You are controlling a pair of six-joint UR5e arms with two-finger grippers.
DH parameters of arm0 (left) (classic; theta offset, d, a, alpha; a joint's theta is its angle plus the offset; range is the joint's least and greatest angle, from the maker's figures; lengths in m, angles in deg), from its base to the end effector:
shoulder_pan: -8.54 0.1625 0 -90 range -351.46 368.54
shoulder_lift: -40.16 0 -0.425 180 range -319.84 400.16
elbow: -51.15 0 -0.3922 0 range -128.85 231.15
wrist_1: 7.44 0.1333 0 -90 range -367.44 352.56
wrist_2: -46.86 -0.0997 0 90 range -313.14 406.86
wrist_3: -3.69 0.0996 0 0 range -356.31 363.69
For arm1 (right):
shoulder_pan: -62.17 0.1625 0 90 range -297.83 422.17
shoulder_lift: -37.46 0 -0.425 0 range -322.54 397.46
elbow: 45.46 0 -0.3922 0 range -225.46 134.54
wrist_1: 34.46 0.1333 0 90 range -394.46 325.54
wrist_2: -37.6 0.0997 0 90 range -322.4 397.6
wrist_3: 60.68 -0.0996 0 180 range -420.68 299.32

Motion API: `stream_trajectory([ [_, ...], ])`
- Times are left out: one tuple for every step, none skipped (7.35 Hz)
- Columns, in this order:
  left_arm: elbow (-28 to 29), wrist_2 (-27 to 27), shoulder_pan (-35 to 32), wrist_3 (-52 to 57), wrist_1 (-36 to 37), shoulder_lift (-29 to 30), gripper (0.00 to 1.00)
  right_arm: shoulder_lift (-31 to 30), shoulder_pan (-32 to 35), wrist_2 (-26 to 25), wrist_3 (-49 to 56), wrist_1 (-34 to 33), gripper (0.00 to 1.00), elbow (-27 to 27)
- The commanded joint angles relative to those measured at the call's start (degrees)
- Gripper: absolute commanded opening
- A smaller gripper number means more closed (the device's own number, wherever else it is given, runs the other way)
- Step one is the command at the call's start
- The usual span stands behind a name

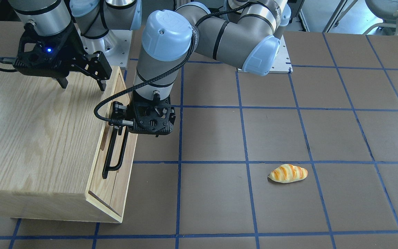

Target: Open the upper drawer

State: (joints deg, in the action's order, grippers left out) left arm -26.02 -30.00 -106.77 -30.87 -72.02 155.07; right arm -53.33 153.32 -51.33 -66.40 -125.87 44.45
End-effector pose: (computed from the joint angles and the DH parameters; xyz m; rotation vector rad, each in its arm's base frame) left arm -0.4325 -0.5498 0.3945 0.1899 -2.8191 0.1239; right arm 0.1450 -0.4871 0.4980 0.1238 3.1175 -0.0605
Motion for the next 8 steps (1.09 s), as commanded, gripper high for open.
stream_trajectory([
  [0.0,1.5,0.0,-0.1,0.1,0.4,1.00,0.0,0.0,0.1,0.0,0.0,1.00,0.0],
  [0.0,1.5,0.0,0.1,0.1,0.6,1.00,0.0,0.0,0.0,0.0,0.0,1.00,0.0],
  [0.0,1.4,0.0,0.1,0.1,0.8,1.00,0.0,0.0,0.0,0.0,0.0,1.00,0.0],
  [0.0,1.1,0.0,0.2,0.1,0.7,1.00,0.0,0.0,0.0,0.0,0.0,1.00,0.0],
  [0.0,0.9,0.0,0.5,0.0,0.7,1.00,0.0,-0.1,0.0,0.0,0.0,1.00,0.0],
  [-0.1,0.6,0.0,0.9,-0.2,0.7,1.00,0.0,0.0,0.1,0.0,0.0,1.00,0.0],
  [-0.2,0.5,0.0,1.1,-0.4,1.0,1.00,0.0,0.0,0.0,0.0,0.0,1.00,0.0],
  [-0.2,-0.8,0.0,1.2,-0.4,1.3,1.00,0.0,0.0,0.1,0.0,0.0,1.00,0.0],
])
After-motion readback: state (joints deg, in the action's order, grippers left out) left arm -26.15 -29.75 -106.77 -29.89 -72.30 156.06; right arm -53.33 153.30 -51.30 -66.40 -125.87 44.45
